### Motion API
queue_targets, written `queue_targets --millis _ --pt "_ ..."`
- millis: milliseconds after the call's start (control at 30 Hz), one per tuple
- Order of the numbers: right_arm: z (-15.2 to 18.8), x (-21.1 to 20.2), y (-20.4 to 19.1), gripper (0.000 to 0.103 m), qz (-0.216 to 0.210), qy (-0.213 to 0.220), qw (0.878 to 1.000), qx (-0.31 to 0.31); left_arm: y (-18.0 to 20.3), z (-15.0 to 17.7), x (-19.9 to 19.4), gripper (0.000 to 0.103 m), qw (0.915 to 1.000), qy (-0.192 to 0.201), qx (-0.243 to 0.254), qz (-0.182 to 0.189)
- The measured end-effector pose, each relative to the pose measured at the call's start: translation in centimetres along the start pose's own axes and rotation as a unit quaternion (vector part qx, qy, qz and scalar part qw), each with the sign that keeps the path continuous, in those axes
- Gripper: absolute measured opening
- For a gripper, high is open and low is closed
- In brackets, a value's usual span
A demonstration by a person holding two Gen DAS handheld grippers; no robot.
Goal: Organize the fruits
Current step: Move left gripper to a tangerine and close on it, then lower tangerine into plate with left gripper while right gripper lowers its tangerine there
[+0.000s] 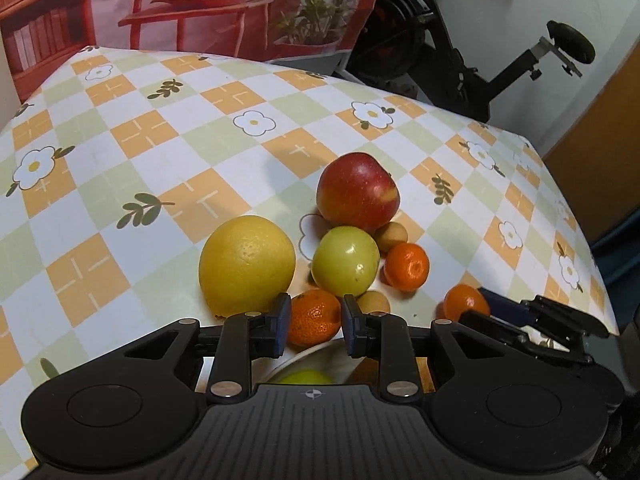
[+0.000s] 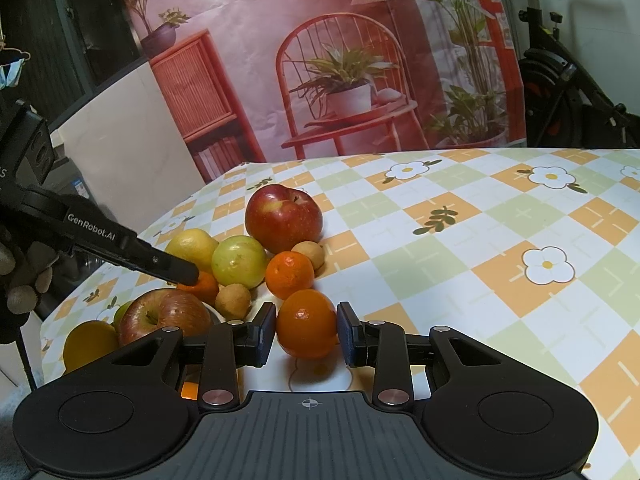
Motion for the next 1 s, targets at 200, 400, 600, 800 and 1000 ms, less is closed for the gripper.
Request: queue_targets --millis 200,400,600,800,1000 --pt "0.0 0.0 0.0 0.03 0.0 0.0 1.0 0.0 -0.2 0.5 0.4 0.042 0.9998 -0.015 -0.006 -0.009" --pt "0.0 0.0 0.0 0.03 0.0 0.0 1.0 0.0 -0.5 0.3 0.9 0.042 0.9998 -0.009 -0.017 0.001" --pt "0.0 0.0 0.1 0.03 -0.001 0.0 1.0 0.0 -0.8 0.3 1.2 0.038 0.9995 0.006 -0.03 0.005" --pt "-0.1 -0.2 0.0 0.03 -0.003 0.0 1.0 0.0 0.1 0.3 -0.4 0.037 0.9992 0.038 -0.012 0.007" --pt "-0.1 -0.2 -0.1 0.03 -0.004 0.002 1.0 0.002 2.2 1.0 -3.1 0.037 0.9976 0.064 0.025 0.011"
Point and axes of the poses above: each gripper's, at about its wrist camera, not at the fingertips, and x roughly the way its jaws point, y to its right, z to its underside, the point moved 3 cm from there along x, roughly the way its jaws point, and after that the axes turned 15 degrees about z, right-handed, at the moved point
